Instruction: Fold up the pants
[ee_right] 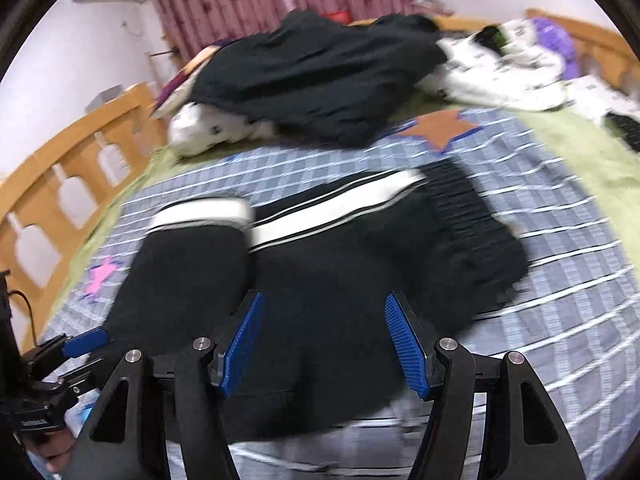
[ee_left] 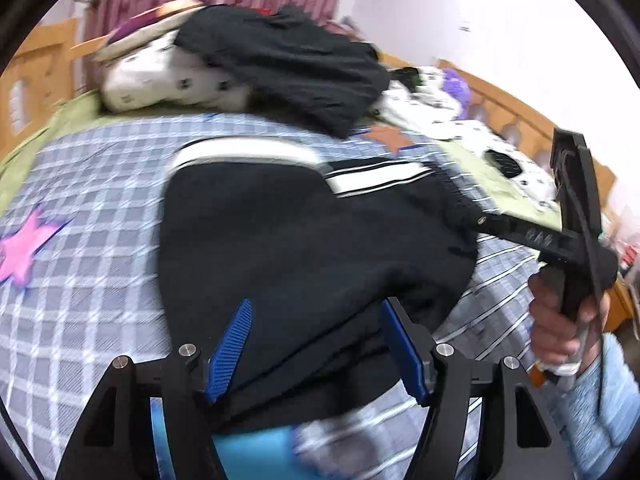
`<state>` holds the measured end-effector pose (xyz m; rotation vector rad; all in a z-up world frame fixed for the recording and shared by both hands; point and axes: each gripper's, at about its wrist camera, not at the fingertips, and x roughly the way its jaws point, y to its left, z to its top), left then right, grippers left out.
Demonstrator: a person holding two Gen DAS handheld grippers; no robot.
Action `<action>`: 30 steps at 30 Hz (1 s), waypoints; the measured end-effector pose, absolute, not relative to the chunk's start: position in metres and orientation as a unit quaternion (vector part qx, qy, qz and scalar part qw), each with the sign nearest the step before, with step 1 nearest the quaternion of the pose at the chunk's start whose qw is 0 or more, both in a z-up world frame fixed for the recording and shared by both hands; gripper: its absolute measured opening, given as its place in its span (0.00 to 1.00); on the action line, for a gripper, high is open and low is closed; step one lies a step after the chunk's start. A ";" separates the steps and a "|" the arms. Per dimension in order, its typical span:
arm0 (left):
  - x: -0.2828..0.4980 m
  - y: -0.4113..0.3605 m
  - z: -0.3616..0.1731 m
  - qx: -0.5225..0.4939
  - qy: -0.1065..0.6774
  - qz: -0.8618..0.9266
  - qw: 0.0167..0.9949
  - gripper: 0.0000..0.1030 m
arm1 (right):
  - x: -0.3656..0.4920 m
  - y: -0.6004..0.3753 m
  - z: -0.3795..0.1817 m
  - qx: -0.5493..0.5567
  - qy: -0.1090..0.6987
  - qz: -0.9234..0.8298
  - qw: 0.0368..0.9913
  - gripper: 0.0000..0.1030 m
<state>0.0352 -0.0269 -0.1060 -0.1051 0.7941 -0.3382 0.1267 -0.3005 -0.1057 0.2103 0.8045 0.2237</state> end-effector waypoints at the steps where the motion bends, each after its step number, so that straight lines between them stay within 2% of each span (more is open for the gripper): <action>1: 0.033 -0.020 -0.109 -0.055 0.385 -0.154 0.909 0.63 | 0.129 -0.295 -0.110 0.113 0.398 0.127 0.901 0.62; 6: 0.019 0.021 -0.145 -0.103 0.413 -0.105 0.899 0.72 | 0.143 -0.259 -0.143 0.168 0.461 0.209 0.846 0.63; 9: 0.023 0.023 -0.163 -0.117 0.438 -0.097 0.886 0.72 | 0.153 -0.236 -0.163 0.166 0.496 0.224 0.822 0.63; 10: 0.023 0.020 -0.164 -0.112 0.433 -0.096 0.889 0.73 | 0.153 -0.229 -0.169 0.165 0.495 0.223 0.823 0.60; 11: 0.023 0.014 -0.165 -0.100 0.429 -0.095 0.893 0.74 | 0.156 -0.225 -0.171 0.164 0.494 0.223 0.824 0.51; 12: 0.025 0.010 -0.164 -0.093 0.430 -0.096 0.893 0.74 | 0.160 -0.220 -0.171 0.163 0.496 0.239 0.819 0.24; 13: 0.027 0.005 -0.164 -0.088 0.430 -0.100 0.893 0.74 | 0.162 -0.217 -0.169 0.162 0.500 0.246 0.814 0.20; 17: 0.033 -0.010 -0.167 -0.070 0.431 -0.103 0.894 0.77 | 0.164 -0.232 -0.119 0.184 0.437 0.286 0.833 0.18; 21: 0.035 -0.035 -0.169 -0.011 0.428 -0.085 0.900 0.78 | 0.159 -0.250 -0.079 0.142 0.388 0.280 0.867 0.18; 30: 0.035 -0.051 -0.162 -0.015 0.419 -0.091 0.903 0.77 | 0.156 -0.307 -0.055 0.095 0.337 0.228 0.909 0.16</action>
